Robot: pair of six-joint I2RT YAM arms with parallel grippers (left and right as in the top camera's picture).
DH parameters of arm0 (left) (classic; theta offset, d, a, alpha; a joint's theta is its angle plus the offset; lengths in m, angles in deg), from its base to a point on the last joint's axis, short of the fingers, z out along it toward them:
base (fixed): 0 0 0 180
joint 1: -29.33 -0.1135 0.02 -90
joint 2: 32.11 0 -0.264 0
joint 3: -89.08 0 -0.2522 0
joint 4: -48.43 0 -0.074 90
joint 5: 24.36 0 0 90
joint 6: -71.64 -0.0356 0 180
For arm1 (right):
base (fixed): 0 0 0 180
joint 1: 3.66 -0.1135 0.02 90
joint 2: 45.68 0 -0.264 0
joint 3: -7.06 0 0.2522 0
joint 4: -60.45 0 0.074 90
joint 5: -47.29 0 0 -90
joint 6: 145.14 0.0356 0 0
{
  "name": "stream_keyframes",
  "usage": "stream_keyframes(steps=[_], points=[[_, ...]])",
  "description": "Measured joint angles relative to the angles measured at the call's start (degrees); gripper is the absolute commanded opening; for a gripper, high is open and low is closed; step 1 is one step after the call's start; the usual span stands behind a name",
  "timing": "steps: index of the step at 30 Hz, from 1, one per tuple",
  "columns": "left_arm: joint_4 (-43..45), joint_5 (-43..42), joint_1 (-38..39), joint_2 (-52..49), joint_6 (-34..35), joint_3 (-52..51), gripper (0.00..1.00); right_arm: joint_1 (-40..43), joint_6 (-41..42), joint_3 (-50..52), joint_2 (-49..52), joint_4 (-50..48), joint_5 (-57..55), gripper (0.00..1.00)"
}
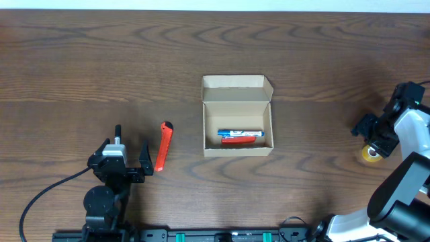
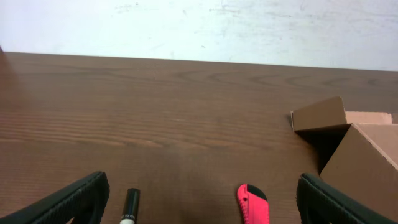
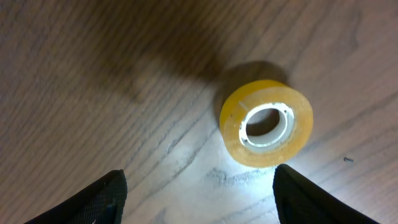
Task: Pack container
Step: 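Move the right gripper to the yellow tape roll and grasp it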
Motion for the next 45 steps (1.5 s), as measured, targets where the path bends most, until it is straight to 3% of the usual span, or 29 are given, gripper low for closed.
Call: stream_keyframes(steps=[16, 40, 41, 42, 44, 45], points=[[0.00, 0.00, 0.00, 0.00, 0.00, 0.00, 0.95, 0.94, 0.00, 0.48, 0.09, -3.30, -0.11, 0.70], [0.00, 0.00, 0.00, 0.00, 0.02, 0.00, 0.95, 1.36, 0.07, 13.07, -0.17, -16.04, 0.28, 0.70], [0.00, 0.00, 0.00, 0.00, 0.00, 0.00, 0.95, 1.36, 0.07, 13.27, -0.20, -16.48, 0.44, 0.69], [0.00, 0.00, 0.00, 0.00, 0.00, 0.00, 0.95, 1.36, 0.07, 13.46, -0.31, -16.94, 0.52, 0.56], [0.00, 0.00, 0.00, 0.00, 0.00, 0.00, 0.95, 1.33, -0.22, 14.08, -0.57, -18.25, 1.18, 0.09], [0.00, 0.00, 0.00, 0.00, 0.00, 0.00, 0.95, 1.33, -0.11, 14.16, -0.59, -18.51, 1.36, 0.01]])
